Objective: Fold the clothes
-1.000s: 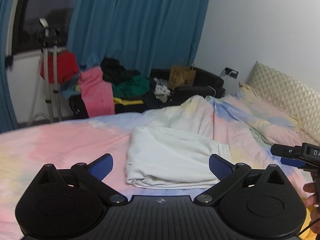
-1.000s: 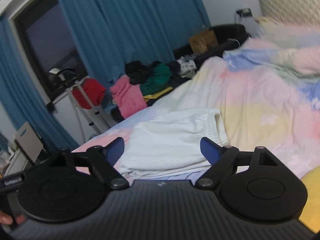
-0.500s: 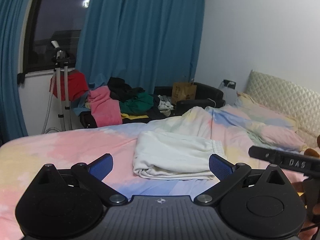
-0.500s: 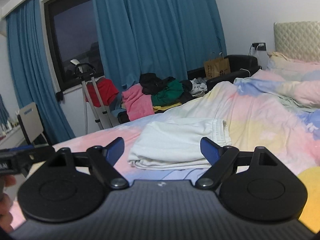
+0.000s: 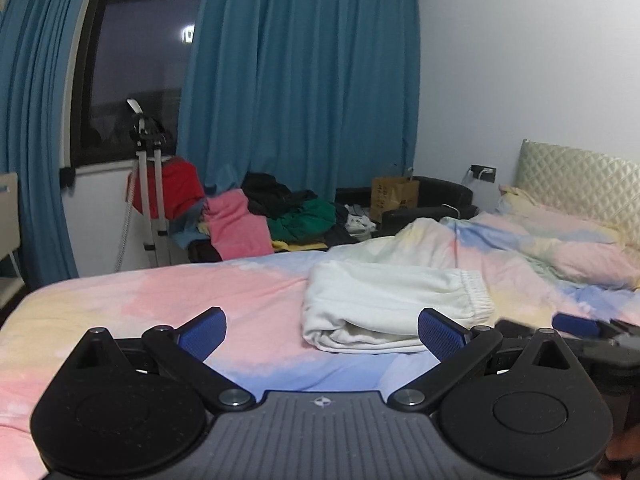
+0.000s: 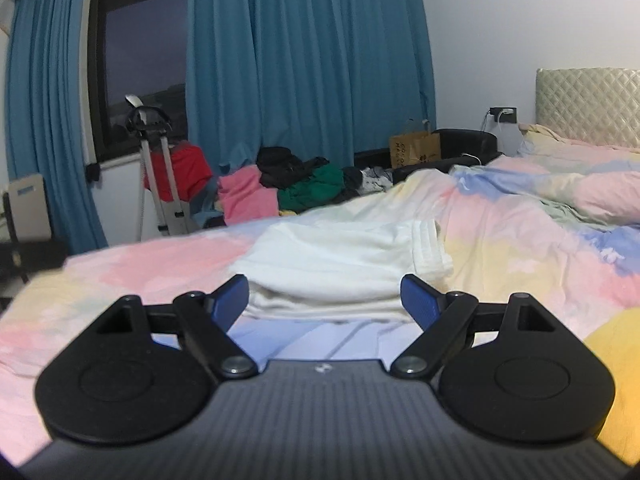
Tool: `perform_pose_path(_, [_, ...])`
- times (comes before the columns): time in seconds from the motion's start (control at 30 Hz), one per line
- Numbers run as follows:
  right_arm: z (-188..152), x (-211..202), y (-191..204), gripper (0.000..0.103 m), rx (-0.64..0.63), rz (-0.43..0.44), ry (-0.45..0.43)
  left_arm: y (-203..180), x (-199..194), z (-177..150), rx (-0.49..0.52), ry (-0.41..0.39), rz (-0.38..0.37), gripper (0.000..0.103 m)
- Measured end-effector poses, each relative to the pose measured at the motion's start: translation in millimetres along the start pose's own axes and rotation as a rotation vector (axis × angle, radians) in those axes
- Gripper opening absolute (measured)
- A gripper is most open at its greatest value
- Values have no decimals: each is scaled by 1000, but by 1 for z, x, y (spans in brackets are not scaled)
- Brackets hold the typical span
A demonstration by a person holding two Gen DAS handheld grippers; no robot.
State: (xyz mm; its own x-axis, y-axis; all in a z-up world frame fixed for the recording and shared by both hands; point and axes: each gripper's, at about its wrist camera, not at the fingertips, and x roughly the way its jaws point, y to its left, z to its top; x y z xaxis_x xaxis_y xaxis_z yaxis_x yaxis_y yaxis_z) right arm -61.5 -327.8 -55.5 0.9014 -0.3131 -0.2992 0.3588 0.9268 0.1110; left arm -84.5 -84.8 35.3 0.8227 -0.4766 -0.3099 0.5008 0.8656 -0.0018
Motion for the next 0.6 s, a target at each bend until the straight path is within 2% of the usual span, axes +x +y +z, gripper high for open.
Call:
perform_pose_path(0.23, [-5,8,1,84,-8,5,10,-7,17,-19,30,36,5,103])
perform_pose_path(0.43, [-7,11,2,84,-17,0,21,-5,23,-22,12,45,-4,103])
perform_pose_path(0.6, [-6,15,-3,84,-3,-10,35,-3,25,-22,14,42,33,103])
